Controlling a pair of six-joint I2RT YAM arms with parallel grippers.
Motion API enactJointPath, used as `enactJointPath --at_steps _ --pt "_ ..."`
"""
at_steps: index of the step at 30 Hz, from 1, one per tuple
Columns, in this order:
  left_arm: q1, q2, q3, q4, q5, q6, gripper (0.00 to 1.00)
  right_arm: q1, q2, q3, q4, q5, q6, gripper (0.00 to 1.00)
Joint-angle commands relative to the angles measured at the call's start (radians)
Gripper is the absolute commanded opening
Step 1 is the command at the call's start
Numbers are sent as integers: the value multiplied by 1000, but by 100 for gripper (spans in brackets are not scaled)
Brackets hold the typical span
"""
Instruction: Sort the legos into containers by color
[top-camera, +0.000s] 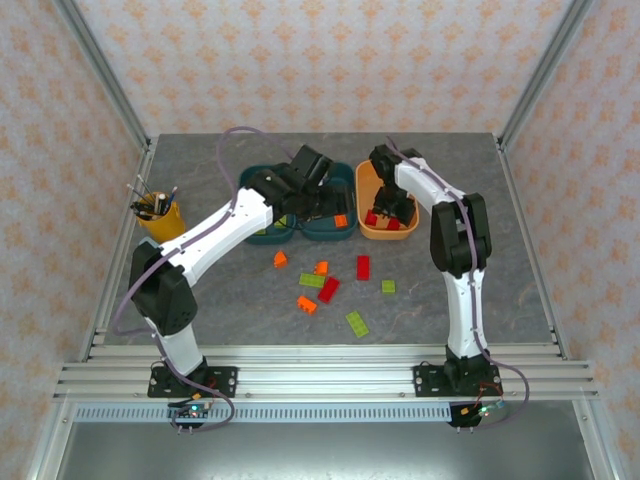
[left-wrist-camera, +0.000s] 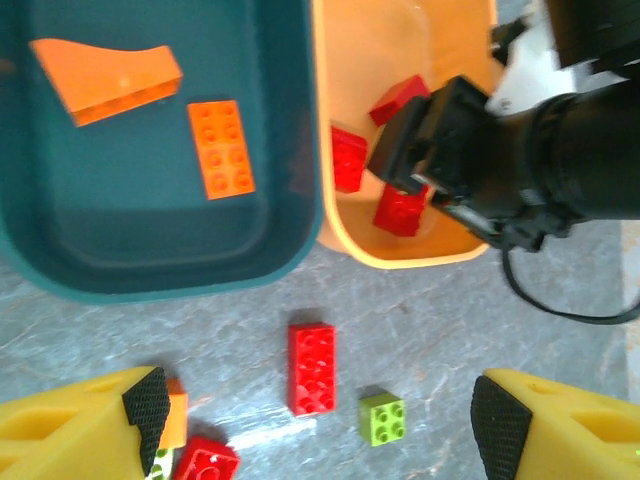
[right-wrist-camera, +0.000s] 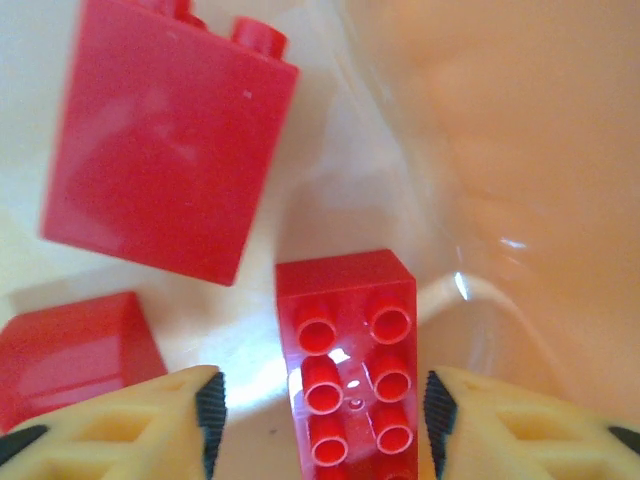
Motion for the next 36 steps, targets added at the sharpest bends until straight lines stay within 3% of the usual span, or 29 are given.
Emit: enactJointPath --at_steps 1,4,10,14,17,26,31,36 --pt "-2 -96 -51 -112 -100 -2 83 31 -128 33 -27 37 -24 59" --pt "9 -148 -137 -150 -119 3 83 70 -249 -24 20 46 -62 60" --pt "59 -222 -360 -167 -135 78 85 203 -591 -420 297 -76 -167 64" --pt "98 -246 -507 -79 -95 9 88 303 -746 -659 451 -252 -196 65" --pt "106 -221 -541 -20 -95 -85 89 345 -803 -756 496 -310 -188 65" --pt "98 -54 -485 1 -177 -354 86 356 -856 -823 522 -351 -208 65" --pt "99 -19 -472 14 -225 -377 80 356 -865 -820 521 -354 -205 65" --pt "100 10 -472 34 -242 -378 67 356 -865 -815 518 -360 -207 65"
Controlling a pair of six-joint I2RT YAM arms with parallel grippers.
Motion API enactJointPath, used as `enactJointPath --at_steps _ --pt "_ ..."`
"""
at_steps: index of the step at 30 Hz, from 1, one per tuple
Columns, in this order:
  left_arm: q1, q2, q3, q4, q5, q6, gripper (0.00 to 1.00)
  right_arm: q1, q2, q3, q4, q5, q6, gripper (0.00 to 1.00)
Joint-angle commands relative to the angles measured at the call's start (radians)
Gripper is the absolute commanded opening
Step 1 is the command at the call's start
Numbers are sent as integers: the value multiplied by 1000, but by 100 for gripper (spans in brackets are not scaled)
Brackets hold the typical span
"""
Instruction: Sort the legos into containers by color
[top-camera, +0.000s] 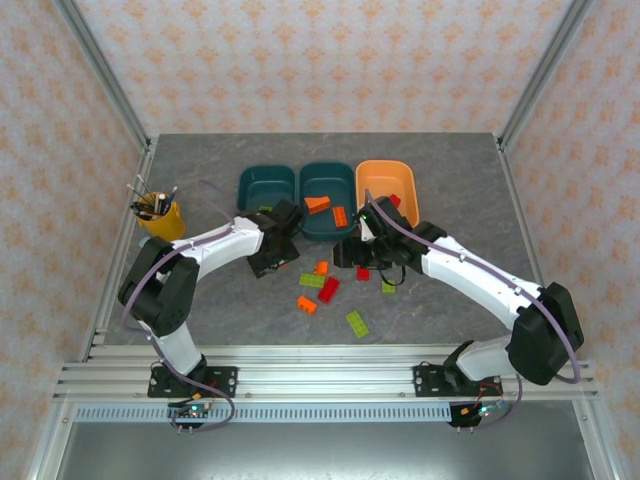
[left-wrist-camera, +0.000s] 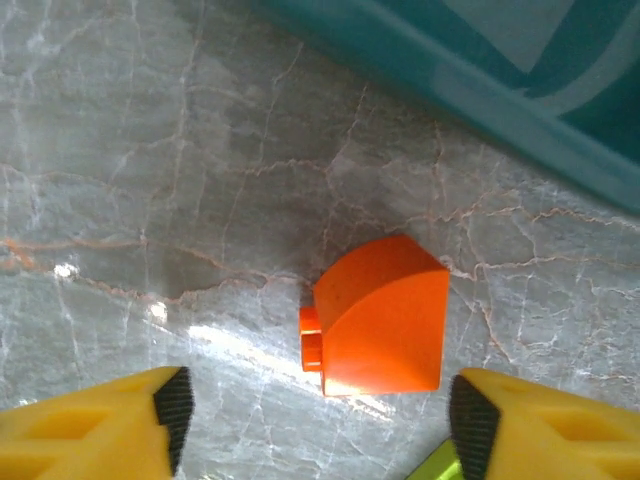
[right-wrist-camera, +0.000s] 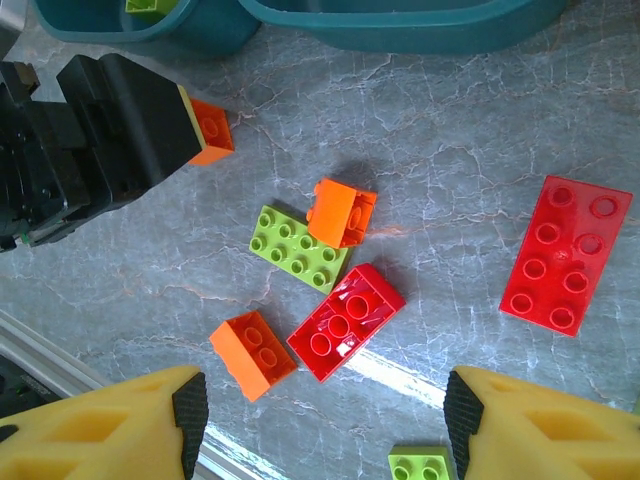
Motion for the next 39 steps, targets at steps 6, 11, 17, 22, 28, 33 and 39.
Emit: enactJointPath --at_steps 6,11,17,22,28,33,39 --pt "-2 69 31 38 -48 -25 65 2 -17 18 5 -5 -17 65" --pt "-2 88 40 53 -51 -10 54 2 -15 19 14 -9 -7 65" --pt "-8 75 34 34 -61 1 39 2 -19 15 19 -1 0 65" --pt "-29 -27 46 -43 -76 19 38 -2 -45 57 4 36 7 65" --pt "-68 -76 262 -217 -65 157 36 -55 -105 124 33 123 94 65" --pt "-66 78 527 -299 -64 297 34 -145 -92 143 106 100 183 65" --pt "-66 352 852 -381 -39 384 34 -222 -49 183 136 51 240 65"
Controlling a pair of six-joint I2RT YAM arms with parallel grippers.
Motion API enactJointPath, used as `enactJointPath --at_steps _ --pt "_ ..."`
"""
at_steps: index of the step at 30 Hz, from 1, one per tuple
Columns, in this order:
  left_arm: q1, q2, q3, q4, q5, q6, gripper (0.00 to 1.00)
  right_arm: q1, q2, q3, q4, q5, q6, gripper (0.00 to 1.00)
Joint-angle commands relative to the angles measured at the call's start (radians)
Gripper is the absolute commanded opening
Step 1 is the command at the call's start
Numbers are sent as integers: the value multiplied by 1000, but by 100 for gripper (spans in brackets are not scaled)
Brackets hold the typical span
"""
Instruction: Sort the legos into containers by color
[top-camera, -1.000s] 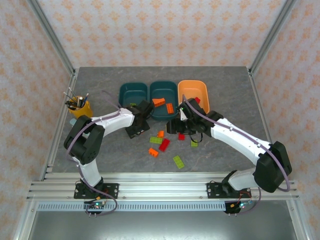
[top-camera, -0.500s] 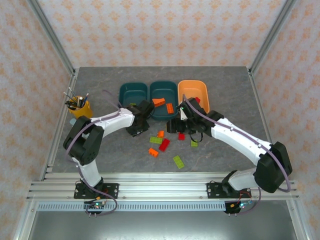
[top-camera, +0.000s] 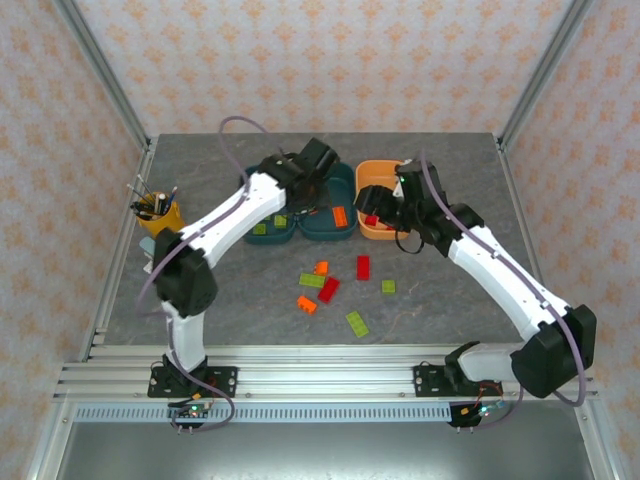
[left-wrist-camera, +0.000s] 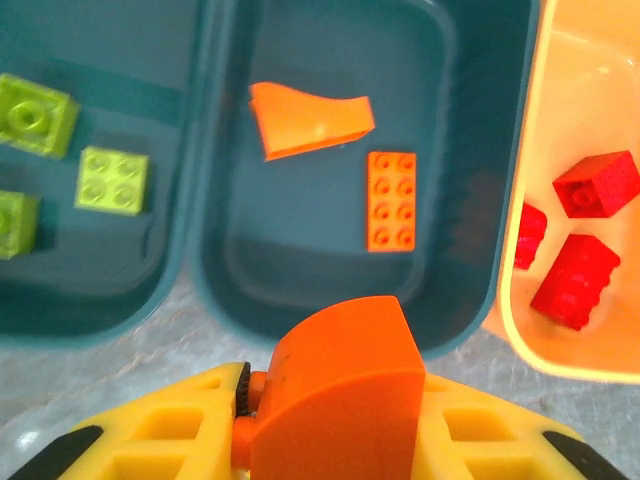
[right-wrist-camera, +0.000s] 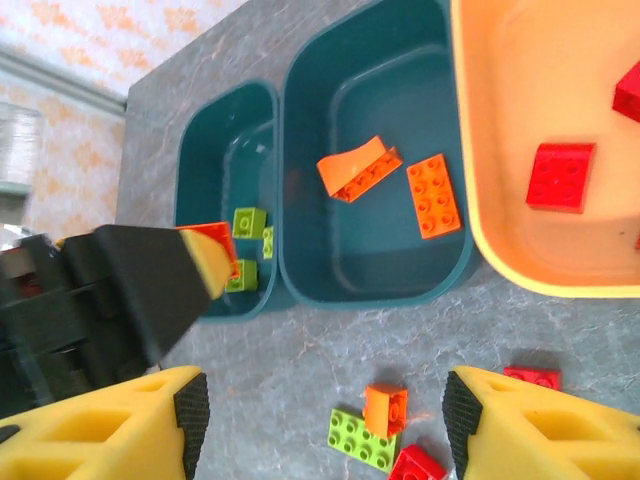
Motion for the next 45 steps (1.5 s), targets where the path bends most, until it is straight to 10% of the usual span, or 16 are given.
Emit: enactJointPath --at_steps 1,14,24,32,45 --pt "2 136 127 -124 -16 96 34 -22 19 44 38 -20 57 65" --pt "24 394 258 -133 -61 162 36 -38 -21 2 -11 -17 67 65" --pt "28 389 275 -145 -44 176 58 -38 -28 -16 -50 -28 39 65" --pt "-17 152 189 -118 -86 156 75 -38 -55 -16 -121 -25 -57 65" --pt "-45 -497 -651 69 -6 -78 73 117 -172 -151 -256 63 -274 64"
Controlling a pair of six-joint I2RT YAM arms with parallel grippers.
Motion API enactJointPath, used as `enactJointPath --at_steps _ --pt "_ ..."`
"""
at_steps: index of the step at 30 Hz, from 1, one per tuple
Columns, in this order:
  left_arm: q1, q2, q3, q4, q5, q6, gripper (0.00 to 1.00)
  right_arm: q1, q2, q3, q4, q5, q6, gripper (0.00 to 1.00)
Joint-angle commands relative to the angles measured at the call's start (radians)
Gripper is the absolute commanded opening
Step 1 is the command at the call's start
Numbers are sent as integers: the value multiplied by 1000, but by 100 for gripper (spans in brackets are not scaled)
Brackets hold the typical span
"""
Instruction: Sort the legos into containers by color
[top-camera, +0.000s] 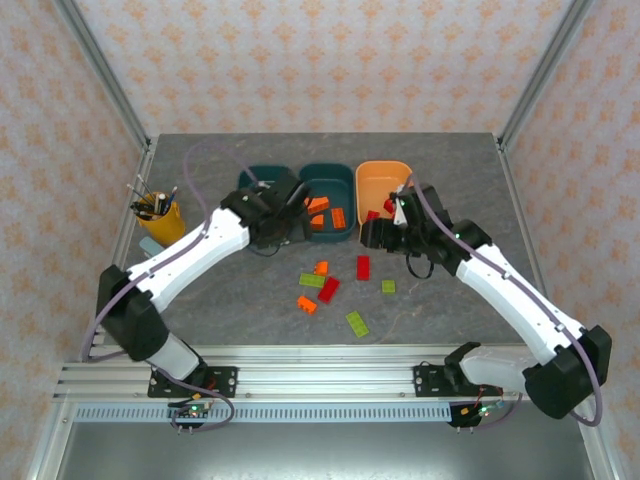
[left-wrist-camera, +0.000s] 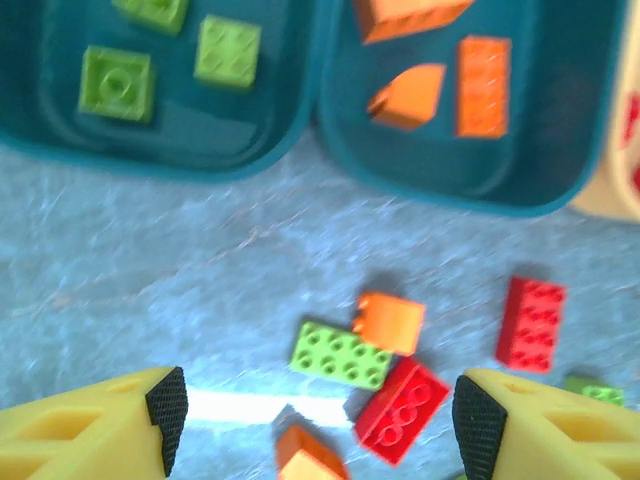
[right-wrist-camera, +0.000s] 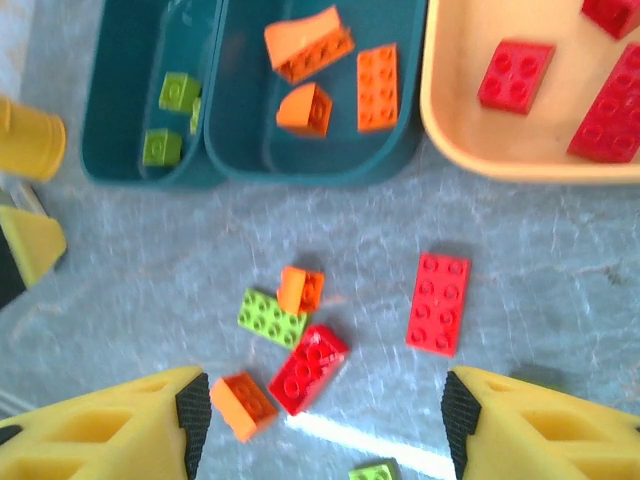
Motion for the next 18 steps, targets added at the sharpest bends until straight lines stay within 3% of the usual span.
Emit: enactJointPath --at_steps 1,9,18 --pt "-9 -69 -160 27 9 -47 73 50 -34 -51 -44 46 -55 64" --pt "-22 -267 -412 48 7 -75 73 192 48 -72 -11 96 -2 63" --pt "-34 -362 -448 133 2 -48 73 245 173 -14 -45 266 212 62"
